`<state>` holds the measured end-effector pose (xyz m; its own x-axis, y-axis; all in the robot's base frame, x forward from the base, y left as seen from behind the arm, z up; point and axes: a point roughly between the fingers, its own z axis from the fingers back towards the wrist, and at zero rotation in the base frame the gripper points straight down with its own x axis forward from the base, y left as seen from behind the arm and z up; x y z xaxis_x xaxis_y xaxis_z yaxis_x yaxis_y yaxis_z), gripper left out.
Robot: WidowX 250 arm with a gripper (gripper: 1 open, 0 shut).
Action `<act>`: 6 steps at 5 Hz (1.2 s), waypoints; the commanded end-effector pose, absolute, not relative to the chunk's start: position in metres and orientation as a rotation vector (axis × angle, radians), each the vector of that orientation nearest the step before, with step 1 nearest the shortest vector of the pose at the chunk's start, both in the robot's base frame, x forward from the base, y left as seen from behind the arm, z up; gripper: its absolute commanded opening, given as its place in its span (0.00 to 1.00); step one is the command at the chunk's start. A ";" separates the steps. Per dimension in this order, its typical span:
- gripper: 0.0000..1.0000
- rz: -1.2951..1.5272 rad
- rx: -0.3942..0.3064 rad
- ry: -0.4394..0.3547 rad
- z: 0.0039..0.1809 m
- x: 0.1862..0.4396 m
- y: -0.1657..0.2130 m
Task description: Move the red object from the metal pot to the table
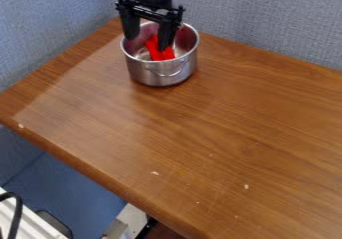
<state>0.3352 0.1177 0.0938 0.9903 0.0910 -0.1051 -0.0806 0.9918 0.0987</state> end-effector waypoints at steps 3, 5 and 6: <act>1.00 0.084 0.133 0.070 0.101 0.345 0.122; 1.00 0.073 0.145 0.077 0.094 0.348 0.120; 1.00 0.068 0.148 0.080 0.090 0.349 0.119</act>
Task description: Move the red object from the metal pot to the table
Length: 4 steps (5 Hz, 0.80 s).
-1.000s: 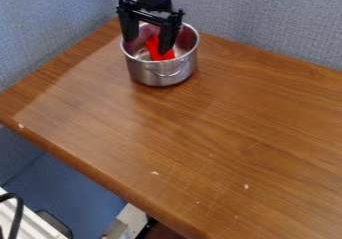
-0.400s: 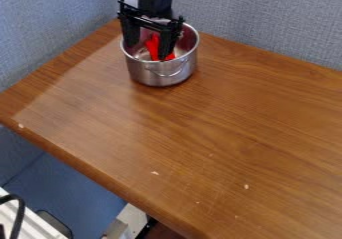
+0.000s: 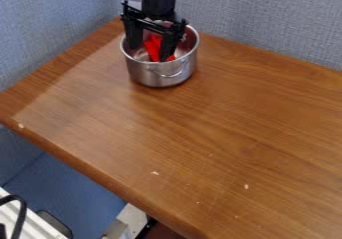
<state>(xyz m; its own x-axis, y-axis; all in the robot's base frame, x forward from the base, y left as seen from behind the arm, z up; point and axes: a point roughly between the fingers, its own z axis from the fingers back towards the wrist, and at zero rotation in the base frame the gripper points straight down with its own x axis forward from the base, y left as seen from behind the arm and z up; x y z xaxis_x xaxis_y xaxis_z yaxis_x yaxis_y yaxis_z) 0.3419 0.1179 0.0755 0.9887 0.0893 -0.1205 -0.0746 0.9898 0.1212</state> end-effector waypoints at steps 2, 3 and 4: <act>0.00 0.065 0.149 0.088 0.083 0.352 0.117; 0.00 0.065 0.143 0.084 0.083 0.353 0.117; 1.00 0.069 0.139 0.062 0.092 0.353 0.117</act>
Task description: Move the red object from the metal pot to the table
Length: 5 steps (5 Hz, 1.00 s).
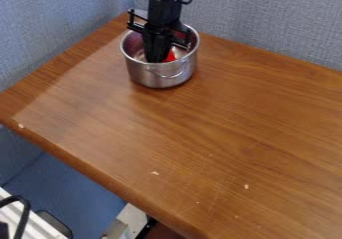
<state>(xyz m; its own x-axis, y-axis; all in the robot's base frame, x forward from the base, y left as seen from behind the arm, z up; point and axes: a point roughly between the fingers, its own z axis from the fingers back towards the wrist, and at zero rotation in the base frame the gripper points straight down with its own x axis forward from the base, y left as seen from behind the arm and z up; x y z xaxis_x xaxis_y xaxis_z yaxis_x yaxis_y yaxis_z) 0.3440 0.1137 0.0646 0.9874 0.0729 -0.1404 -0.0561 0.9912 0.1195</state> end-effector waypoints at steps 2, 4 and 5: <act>0.00 0.074 0.128 0.031 0.105 0.353 0.117; 1.00 0.082 0.110 -0.004 0.121 0.353 0.117; 0.00 0.095 0.095 -0.081 0.150 0.352 0.118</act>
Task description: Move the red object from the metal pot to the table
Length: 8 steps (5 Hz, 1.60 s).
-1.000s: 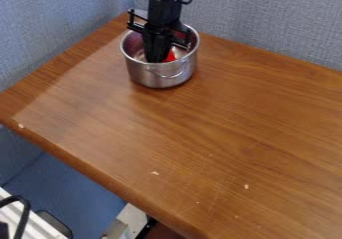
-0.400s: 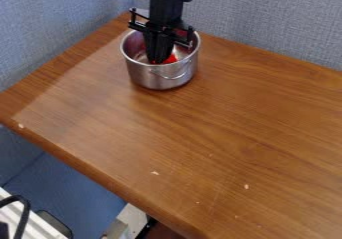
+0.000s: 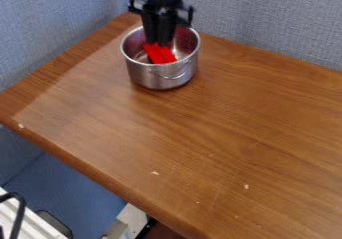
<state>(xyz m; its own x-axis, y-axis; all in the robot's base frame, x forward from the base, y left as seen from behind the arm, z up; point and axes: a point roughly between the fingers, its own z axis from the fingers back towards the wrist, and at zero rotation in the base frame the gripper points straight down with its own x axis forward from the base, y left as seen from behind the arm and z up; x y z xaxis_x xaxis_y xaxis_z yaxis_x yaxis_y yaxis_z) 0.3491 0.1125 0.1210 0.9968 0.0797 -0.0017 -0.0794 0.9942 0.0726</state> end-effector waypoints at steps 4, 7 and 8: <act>1.00 0.079 0.042 -0.103 0.154 0.341 0.110; 1.00 0.065 0.061 0.006 0.113 0.345 0.107; 1.00 0.060 0.071 0.038 0.100 0.346 0.105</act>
<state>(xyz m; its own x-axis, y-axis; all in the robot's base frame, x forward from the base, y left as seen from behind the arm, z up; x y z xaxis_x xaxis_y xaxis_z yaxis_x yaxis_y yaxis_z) 0.3436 0.1062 0.0851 0.9944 0.0723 -0.0773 -0.0682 0.9962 0.0536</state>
